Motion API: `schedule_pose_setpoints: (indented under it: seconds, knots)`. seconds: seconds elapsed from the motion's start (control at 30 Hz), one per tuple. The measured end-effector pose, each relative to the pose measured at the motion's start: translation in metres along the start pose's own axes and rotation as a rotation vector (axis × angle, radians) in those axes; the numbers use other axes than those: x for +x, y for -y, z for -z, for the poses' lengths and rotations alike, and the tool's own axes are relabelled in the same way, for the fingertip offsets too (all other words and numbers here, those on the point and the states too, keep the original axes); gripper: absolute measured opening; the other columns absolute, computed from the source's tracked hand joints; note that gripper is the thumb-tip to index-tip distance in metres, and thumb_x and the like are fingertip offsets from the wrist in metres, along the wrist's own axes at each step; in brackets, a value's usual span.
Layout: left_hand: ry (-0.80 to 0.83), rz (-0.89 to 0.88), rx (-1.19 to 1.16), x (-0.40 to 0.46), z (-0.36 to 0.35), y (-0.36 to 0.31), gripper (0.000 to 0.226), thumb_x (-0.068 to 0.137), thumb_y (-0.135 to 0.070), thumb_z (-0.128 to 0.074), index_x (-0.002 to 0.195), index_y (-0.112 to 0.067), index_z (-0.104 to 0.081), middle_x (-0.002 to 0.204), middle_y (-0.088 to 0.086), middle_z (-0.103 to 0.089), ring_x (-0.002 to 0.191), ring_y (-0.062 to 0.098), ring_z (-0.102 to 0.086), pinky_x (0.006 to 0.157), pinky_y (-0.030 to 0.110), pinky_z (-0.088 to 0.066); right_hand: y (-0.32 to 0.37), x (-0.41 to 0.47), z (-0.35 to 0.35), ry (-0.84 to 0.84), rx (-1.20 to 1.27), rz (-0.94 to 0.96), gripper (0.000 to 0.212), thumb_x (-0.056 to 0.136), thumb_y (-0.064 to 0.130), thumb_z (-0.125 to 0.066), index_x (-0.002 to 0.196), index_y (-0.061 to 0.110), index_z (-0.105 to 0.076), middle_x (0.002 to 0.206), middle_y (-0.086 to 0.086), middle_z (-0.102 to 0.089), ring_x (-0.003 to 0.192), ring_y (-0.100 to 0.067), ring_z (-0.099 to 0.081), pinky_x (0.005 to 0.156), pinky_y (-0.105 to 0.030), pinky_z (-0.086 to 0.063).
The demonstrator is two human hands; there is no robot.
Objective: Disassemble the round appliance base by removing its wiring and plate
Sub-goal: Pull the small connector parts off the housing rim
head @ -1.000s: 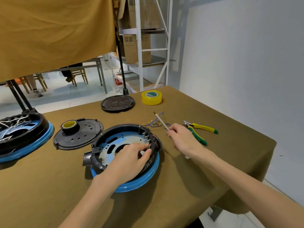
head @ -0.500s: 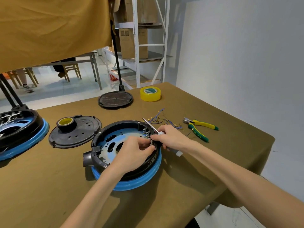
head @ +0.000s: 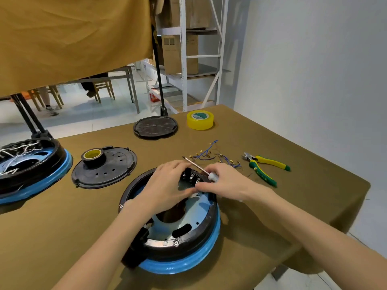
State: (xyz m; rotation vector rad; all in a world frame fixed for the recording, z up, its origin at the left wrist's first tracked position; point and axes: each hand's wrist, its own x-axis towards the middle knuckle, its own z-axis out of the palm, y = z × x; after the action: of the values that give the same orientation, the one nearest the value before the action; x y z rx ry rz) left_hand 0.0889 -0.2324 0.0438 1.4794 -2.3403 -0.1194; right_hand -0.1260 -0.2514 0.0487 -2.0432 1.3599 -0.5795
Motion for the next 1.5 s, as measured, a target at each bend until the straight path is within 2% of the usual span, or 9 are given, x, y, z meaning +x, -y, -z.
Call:
schedule_pose_setpoints:
  seconds: [0.13,0.33,0.47,0.67,0.9,1.1,1.27,1.37,1.5]
  knots:
    - [-0.010,-0.024,0.037,0.009,-0.006,-0.001,0.071,0.086,-0.063,-0.069,0.143,-0.024,-0.053,0.141,-0.006,-0.056,0.132,0.018,-0.047,0.112,0.032,-0.034,-0.003,-0.011,-0.003,-0.124,-0.086,0.006,0.040,0.076,0.062,-0.076,0.098,0.031,-0.064,0.096,0.015,-0.064,0.088,-0.002,-0.059,0.070,-0.025,-0.045]
    - [-0.016,0.043,0.139,0.012,-0.004,-0.009,0.056,0.087,-0.064,-0.066,0.122,-0.023,-0.054,0.119,-0.005,-0.061,0.111,0.021,-0.052,0.089,0.033,-0.044,-0.006,-0.021,0.015,-0.037,0.110,-0.048,0.033,0.085,0.054,-0.073,0.094,0.023,-0.070,0.081,-0.006,-0.069,0.057,-0.004,-0.052,0.059,-0.027,-0.043]
    - [-0.029,0.075,0.197,0.012,0.001,-0.013,0.052,0.086,-0.067,-0.064,0.111,-0.023,-0.052,0.111,-0.007,-0.060,0.103,0.020,-0.052,0.071,0.030,-0.036,-0.004,-0.022,0.005,0.018,0.142,-0.050,0.033,0.087,0.048,-0.075,0.105,0.022,-0.069,0.072,0.008,-0.062,0.052,-0.002,-0.053,0.051,-0.024,-0.043]
    - [-0.017,0.061,0.048,0.002,-0.004,-0.010,0.058,0.083,-0.061,-0.074,0.122,-0.022,-0.054,0.120,-0.007,-0.061,0.113,0.020,-0.049,0.090,0.031,-0.042,-0.014,-0.028,-0.010,0.063,0.350,-0.068,0.039,0.088,0.048,-0.074,0.117,0.024,-0.063,0.072,0.006,-0.067,0.052,-0.007,-0.054,0.045,-0.024,-0.045]
    - [0.014,0.088,0.039,-0.001,0.008,-0.006,0.054,0.079,-0.057,-0.079,0.115,-0.027,-0.055,0.113,-0.012,-0.060,0.105,0.016,-0.048,0.080,0.036,-0.047,-0.007,-0.033,-0.007,0.189,0.370,-0.047,0.038,0.093,0.053,-0.067,0.113,0.021,-0.061,0.072,0.005,-0.062,0.055,-0.010,-0.054,0.045,-0.025,-0.045]
    - [0.040,0.089,-0.179,-0.017,0.009,-0.002,0.058,0.074,-0.078,-0.066,0.114,-0.037,-0.057,0.110,-0.019,-0.060,0.106,0.006,-0.052,0.110,0.031,-0.031,-0.020,-0.043,0.027,0.208,0.314,-0.060,0.023,0.107,0.031,-0.048,0.111,0.017,-0.066,0.069,0.000,-0.054,0.050,-0.017,-0.050,0.045,-0.029,-0.042]
    - [0.157,0.129,-0.360,-0.005,0.031,-0.013,0.010,0.096,-0.031,-0.064,0.103,-0.031,-0.071,0.111,-0.014,-0.071,0.112,0.003,-0.061,0.126,0.048,-0.020,-0.011,-0.045,0.010,0.239,0.417,-0.111,0.022,0.106,0.030,-0.052,0.106,0.010,-0.062,0.070,-0.001,-0.058,0.047,-0.021,-0.059,0.041,-0.028,-0.045]
    - [0.044,0.256,-0.400,-0.014,0.027,-0.034,0.029,0.102,-0.037,-0.057,0.122,-0.023,-0.071,0.143,-0.008,-0.056,0.144,0.010,-0.040,0.117,0.027,-0.023,-0.004,-0.045,-0.009,0.184,0.460,-0.142,0.024,0.104,0.033,-0.054,0.105,0.010,-0.060,0.063,0.004,-0.057,0.045,-0.018,-0.055,0.040,-0.026,-0.044]
    - [0.033,0.357,-0.299,-0.057,0.001,-0.064,0.109,0.078,-0.084,-0.046,0.161,-0.018,-0.021,0.166,-0.013,-0.015,0.154,0.007,-0.014,0.121,0.028,-0.015,-0.005,-0.046,-0.016,0.088,0.565,-0.194,0.024,0.106,0.027,-0.048,0.107,0.010,-0.064,0.056,0.005,-0.053,0.042,-0.016,-0.050,0.039,-0.025,-0.042]
